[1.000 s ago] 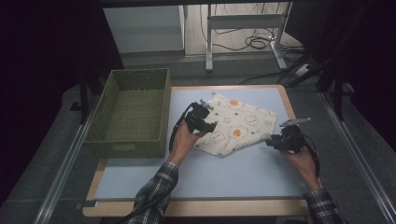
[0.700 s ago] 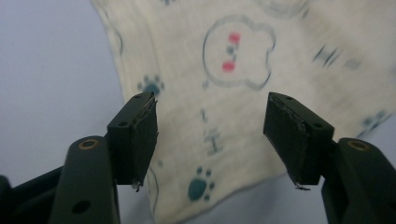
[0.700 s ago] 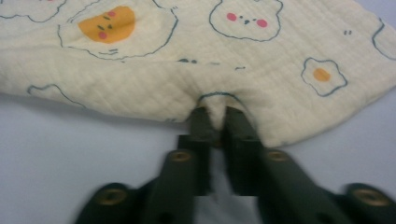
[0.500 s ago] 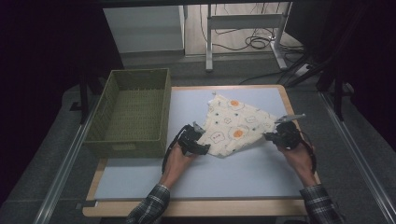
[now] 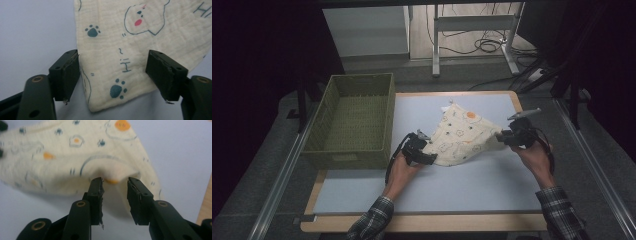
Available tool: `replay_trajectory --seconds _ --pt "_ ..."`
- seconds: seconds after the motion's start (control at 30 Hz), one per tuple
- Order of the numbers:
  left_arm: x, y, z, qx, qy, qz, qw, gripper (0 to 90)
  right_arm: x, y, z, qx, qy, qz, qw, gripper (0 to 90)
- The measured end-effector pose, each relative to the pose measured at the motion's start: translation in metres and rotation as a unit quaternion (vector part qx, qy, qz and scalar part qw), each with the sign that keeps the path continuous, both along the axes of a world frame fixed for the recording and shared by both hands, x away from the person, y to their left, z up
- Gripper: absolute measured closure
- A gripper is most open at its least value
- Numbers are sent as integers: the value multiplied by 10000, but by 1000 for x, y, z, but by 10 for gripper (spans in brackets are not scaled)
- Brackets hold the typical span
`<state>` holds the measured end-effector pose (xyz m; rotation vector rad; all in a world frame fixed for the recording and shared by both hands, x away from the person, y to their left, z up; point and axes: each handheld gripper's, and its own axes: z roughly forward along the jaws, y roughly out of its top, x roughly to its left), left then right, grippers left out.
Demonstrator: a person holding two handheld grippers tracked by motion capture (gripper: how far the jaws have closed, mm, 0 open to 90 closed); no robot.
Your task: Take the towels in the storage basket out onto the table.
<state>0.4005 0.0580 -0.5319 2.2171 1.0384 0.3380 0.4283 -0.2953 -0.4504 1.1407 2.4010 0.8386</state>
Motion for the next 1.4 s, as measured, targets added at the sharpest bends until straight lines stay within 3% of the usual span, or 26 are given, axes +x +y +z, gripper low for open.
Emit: replay_trajectory --seconds 0.07,0.2,0.43,0.5,0.57,0.63,0.8,0.9,1.0,1.07,1.17,1.23,1.27,1.3,1.33,1.4 --pt "-1 -1 0 45 -40 6 10000 290 -8 -3 -4 17 40 20 10000 639" --pt "-1 0 -2 -68 -18 37 10000 289 -15 -1 -19 100 239 220 9994 638" --pt "-2 0 -2 -51 -107 79 9999 274 2 23 -49 155 321 351 9987 542" --pt "-2 2 -3 -81 -135 86 9998 280 10 31 -60 22 335 295 9990 556" --pt "-2 3 -4 -167 -114 100 9997 308 10 33 -61 12 191 309 9993 708" --pt "-3 3 -3 -195 -114 107 9997 371 10 33 -61 161 273 341 9989 854" --pt "-3 5 -2 -255 -90 212 9994 522 1 33 -57 52 242 348 9991 878" --pt "-3 7 -2 -350 -55 213 9991 666 -14 28 -44 199 180 357 9990 878" --pt "-5 6 -2 -472 34 130 9988 837 -38 20 -30 190 63 407 9990 878" --pt "-9 4 0 -441 74 63 9990 859 -54 14 -25 260 56 418 9988 877" --pt "-27 3 10 -470 125 -142 9987 860 -83 4 -19 355 126 401 9985 876" --pt "-42 6 17 -552 116 -259 9981 843 -107 -4 -17 543 250 483 9970 862" --pt "-47 7 18 -546 187 -303 9979 797 -118 -9 -18 656 386 572 9955 846" --pt "-52 7 19 -474 185 -290 9983 688 -127 -13 -18 726 489 595 9944 800" --pt "-57 7 19 -360 110 -270 9989 604 -135 -18 -17 702 446 526 9951 759" --pt "-62 8 17 -256 80 -278 9993 575 -145 -29 -15 656 262 338 9969 721"
